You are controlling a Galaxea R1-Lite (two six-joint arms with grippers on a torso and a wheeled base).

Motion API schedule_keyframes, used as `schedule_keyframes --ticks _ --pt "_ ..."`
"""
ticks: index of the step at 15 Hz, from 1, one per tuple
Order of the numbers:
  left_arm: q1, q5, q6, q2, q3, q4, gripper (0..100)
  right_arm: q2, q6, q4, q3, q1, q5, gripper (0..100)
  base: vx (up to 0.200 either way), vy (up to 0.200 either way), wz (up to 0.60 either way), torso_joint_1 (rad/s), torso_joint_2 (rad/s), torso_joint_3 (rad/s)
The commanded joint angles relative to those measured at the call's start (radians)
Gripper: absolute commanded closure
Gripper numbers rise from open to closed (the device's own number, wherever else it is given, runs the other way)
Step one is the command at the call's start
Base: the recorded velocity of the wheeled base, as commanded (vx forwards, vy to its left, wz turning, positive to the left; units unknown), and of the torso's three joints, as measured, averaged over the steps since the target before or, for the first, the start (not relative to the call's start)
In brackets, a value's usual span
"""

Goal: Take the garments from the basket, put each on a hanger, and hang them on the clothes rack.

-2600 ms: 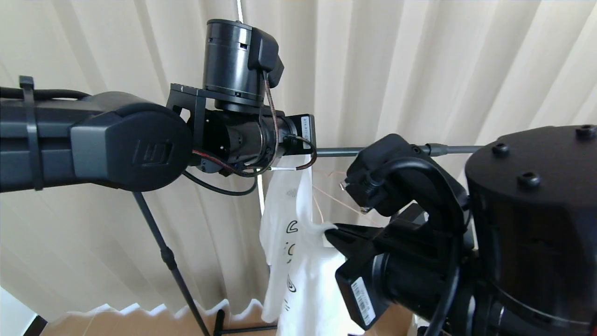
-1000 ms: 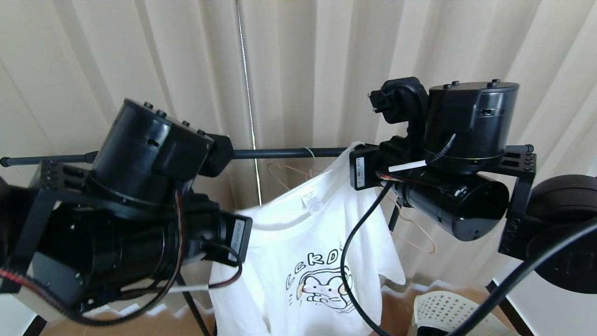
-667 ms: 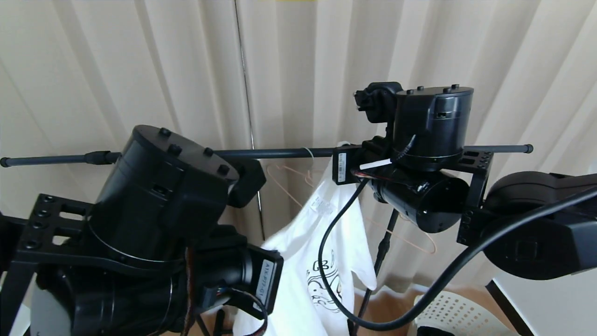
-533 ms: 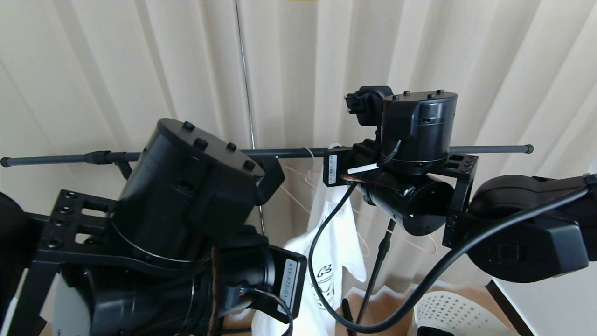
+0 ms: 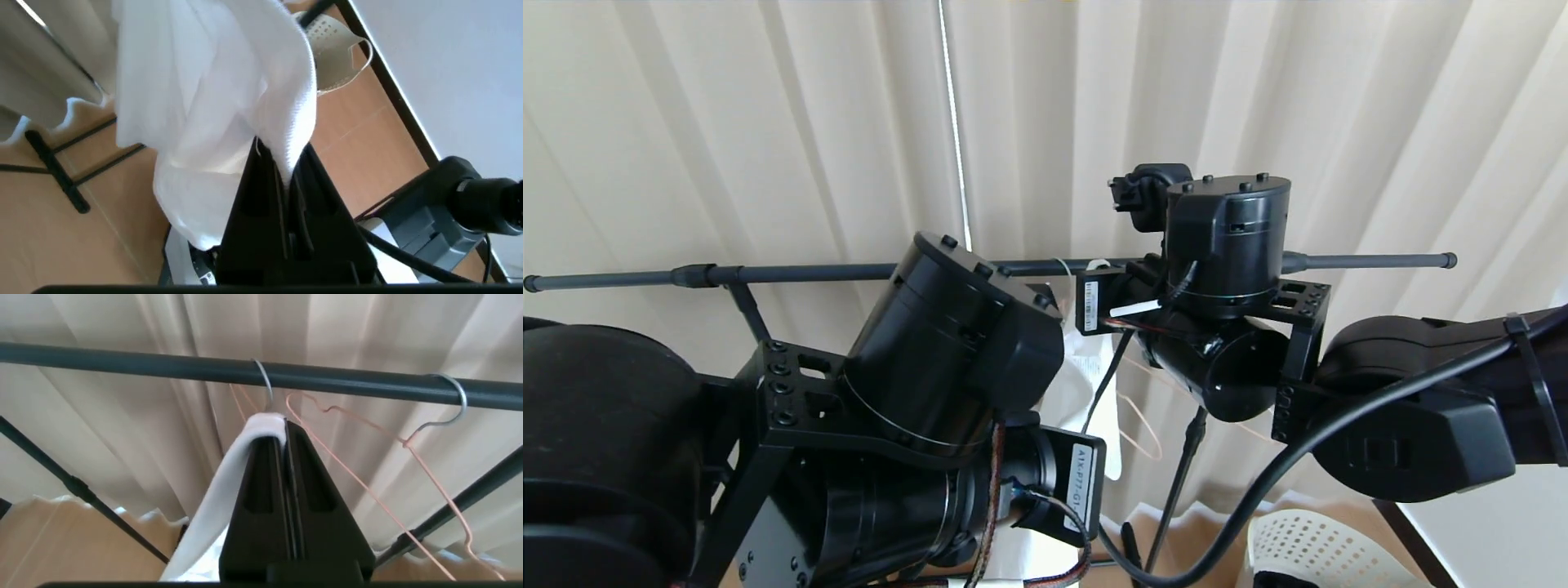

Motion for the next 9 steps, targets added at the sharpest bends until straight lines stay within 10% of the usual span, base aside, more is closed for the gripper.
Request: schedule_keyframes --ticks 1,9 --pt "0.045 0.002 -0.004 -0.035 0.04 0.0 100 -0.086 -0.007 0.008 0.043 0.001 -0.002 100 0.0 0.0 0.0 0.0 0.0 0.0" --pt "0.162 0.001 0.013 -0.124 0.094 0.0 100 -0.413 -0.03 0.278 0.267 0.01 -0.083 100 0.0 0.0 0.0 0.0 0.0 0.0"
